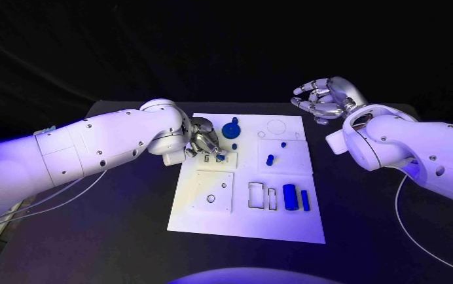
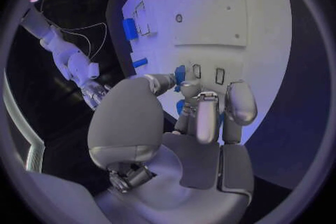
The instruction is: Assemble the parts on the task board
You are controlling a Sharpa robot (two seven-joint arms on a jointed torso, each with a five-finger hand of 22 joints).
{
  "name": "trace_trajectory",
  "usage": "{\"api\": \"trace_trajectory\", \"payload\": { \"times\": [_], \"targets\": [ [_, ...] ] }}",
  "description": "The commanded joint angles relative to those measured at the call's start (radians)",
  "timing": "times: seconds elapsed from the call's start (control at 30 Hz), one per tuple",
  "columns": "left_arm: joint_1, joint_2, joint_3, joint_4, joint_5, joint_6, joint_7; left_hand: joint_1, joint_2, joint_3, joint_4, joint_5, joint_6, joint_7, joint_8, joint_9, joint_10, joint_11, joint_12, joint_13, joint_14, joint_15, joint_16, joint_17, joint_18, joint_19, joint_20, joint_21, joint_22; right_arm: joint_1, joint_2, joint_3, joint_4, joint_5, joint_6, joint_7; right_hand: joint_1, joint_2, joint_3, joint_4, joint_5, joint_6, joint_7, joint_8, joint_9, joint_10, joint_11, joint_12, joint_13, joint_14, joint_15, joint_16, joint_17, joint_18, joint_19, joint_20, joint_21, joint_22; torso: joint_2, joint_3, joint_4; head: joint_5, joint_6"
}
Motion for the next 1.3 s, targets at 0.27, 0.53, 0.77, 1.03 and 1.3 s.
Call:
{"api": "trace_trajectory", "payload": {
  "times": [0.27, 0.53, 0.77, 1.03, 1.3],
  "targets": [
    [-0.001, -0.019, 0.0, 0.035, -0.083, -0.086, 0.027, -0.04, -0.027, 0.221, -0.249, 0.147, 0.046, -0.013, -0.001, 0.039, 0.052, -0.011, 0.036, 0.049, 0.059, -0.008, 0.02, 0.057, -0.019, 0.046, -0.011, 0.028, 0.061, -0.001, -0.002, 0.0, 0.001, -0.005, -0.003, 0.007, -0.012, -0.002, 0.009, 0.001, 0.01, 0.004, -0.002, 0.005, -0.002, -0.003, 0.002, -0.002, -0.011, 0.057, -0.007, -0.005, 0.084, 0.014, 0.0, -0.001, -0.008, -0.005, 0.001, 0.0003, -0.0027, 0.011, -0.002],
    [-0.002, -0.018, -0.005, 0.044, -0.126, -0.096, 0.004, -0.052, -0.035, 0.216, -0.254, 0.198, 0.062, -0.019, -0.009, 0.042, 0.068, -0.016, 0.04, 0.06, 0.061, -0.013, 0.023, 0.061, -0.023, 0.06, -0.016, 0.036, 0.081, -0.002, -0.003, 0.0, 0.002, -0.005, -0.002, 0.006, -0.014, -0.003, 0.01, 0.001, 0.012, 0.003, -0.002, 0.005, -0.003, -0.005, 0.003, -0.004, -0.013, 0.057, -0.007, -0.005, 0.083, 0.014, -0.002, -0.001, -0.01, -0.006, 0.001, 0.0001, -0.0022, 0.013, -0.004],
    [-0.002, -0.015, -0.012, 0.041, -0.156, -0.062, -0.019, -0.056, -0.036, 0.213, -0.254, 0.215, 0.065, -0.02, -0.011, 0.044, 0.069, -0.017, 0.038, 0.059, 0.061, -0.014, 0.024, 0.06, -0.024, 0.065, -0.017, 0.038, 0.088, -0.002, -0.003, 0.0, 0.003, -0.005, -0.003, 0.006, -0.014, -0.003, 0.01, 0.001, 0.012, 0.003, -0.002, 0.005, -0.003, -0.005, 0.003, -0.004, -0.013, 0.057, -0.007, -0.005, 0.083, 0.014, -0.002, -0.001, -0.01, -0.006, 0.001, 0.0006, -0.0031, 0.017, -0.005],
    [-0.003, -0.005, -0.019, 0.032, -0.165, -0.028, -0.037, -0.061, -0.036, 0.211, -0.257, 0.244, 0.069, -0.021, -0.012, 0.049, 0.069, -0.019, 0.033, 0.054, 0.06, -0.016, 0.024, 0.059, -0.024, 0.066, -0.019, 0.039, 0.089, -0.002, -0.003, -0.001, 0.003, -0.003, -0.001, 0.005, -0.014, -0.003, 0.01, 0.001, 0.012, 0.003, -0.002, 0.005, -0.003, -0.005, 0.003, -0.004, -0.013, 0.057, -0.007, -0.005, 0.083, 0.014, -0.002, -0.001, -0.01, -0.006, 0.003, -0.0005, -0.003, 0.017, -0.007],
    [-0.004, 0.001, -0.022, 0.028, -0.168, -0.031, -0.038, -0.063, -0.035, 0.211, -0.258, 0.254, 0.071, -0.022, -0.011, 0.052, 0.07, -0.02, 0.032, 0.054, 0.06, -0.016, 0.023, 0.057, -0.024, 0.066, -0.019, 0.039, 0.089, -0.002, -0.003, -0.001, 0.001, -0.001, 0.001, 0.003, -0.016, -0.003, 0.012, 0.001, 0.013, 0.002, -0.002, 0.006, -0.003, -0.005, 0.003, -0.004, -0.013, 0.057, -0.007, -0.005, 0.084, 0.014, -0.001, -0.001, -0.01, -0.006, 0.001, -0.0004, -0.0031, 0.017, -0.011]
  ]
}}
